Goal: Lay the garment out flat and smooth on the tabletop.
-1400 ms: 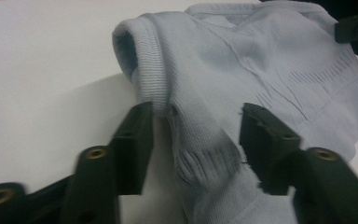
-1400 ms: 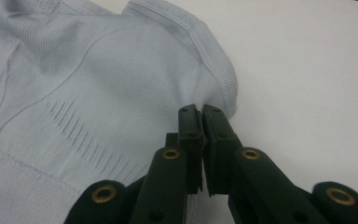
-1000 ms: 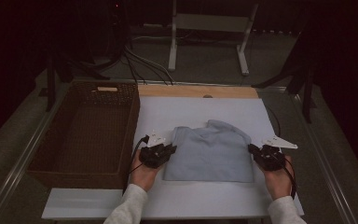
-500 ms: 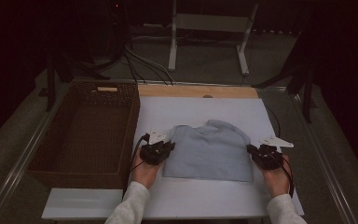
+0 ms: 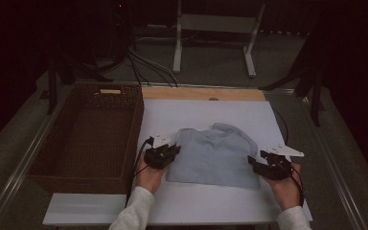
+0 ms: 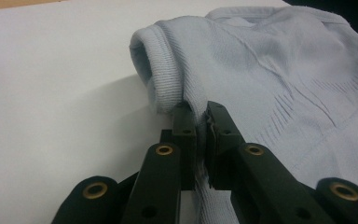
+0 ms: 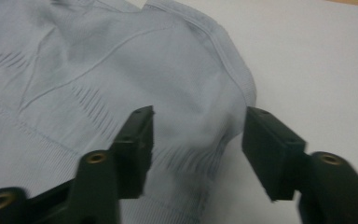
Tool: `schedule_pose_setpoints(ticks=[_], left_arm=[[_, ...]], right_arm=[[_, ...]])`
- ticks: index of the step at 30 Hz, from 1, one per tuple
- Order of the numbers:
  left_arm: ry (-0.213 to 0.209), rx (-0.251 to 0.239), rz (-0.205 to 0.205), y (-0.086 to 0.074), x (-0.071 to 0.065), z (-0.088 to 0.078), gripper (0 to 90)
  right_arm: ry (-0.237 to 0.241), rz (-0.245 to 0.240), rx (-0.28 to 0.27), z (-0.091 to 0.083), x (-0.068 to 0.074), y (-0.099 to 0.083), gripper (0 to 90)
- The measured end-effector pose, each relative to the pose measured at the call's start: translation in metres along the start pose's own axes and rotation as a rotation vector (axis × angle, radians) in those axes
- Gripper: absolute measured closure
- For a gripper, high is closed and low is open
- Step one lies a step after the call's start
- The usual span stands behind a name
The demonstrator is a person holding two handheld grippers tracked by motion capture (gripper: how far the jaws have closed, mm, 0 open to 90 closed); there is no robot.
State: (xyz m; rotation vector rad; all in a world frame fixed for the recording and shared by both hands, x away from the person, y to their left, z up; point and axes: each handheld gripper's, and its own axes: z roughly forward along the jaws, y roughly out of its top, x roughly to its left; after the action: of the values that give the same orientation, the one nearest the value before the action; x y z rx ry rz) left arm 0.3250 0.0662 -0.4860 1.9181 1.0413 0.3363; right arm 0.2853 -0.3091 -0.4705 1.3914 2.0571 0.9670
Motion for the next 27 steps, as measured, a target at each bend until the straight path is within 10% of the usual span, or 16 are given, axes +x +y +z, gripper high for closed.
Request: schedule_pose_setpoints(ticks=[12,16,21,27], left_arm=[[0.003,-0.007,-0.002,0.001,0.000,0.000,84.7],[0.007,-0.010,-0.003,0.002,0.000,-0.001,84.7],[0.017,-0.010,-0.001,0.004,0.002,-0.001,84.7],[0.018,-0.005,0.001,0.003,0.002,0.000,84.6]], right_arm=[[0.030,-0.002,0.065,-0.001,0.003,-0.021,38.9],[0.047,0.013,0.087,0.006,0.000,-0.021,48.6],[0.060,-0.020,0.123,0.012,-0.001,-0.017,82.8],[0.020,-0.028,0.117,0.014,-0.005,-0.015,90.0]])
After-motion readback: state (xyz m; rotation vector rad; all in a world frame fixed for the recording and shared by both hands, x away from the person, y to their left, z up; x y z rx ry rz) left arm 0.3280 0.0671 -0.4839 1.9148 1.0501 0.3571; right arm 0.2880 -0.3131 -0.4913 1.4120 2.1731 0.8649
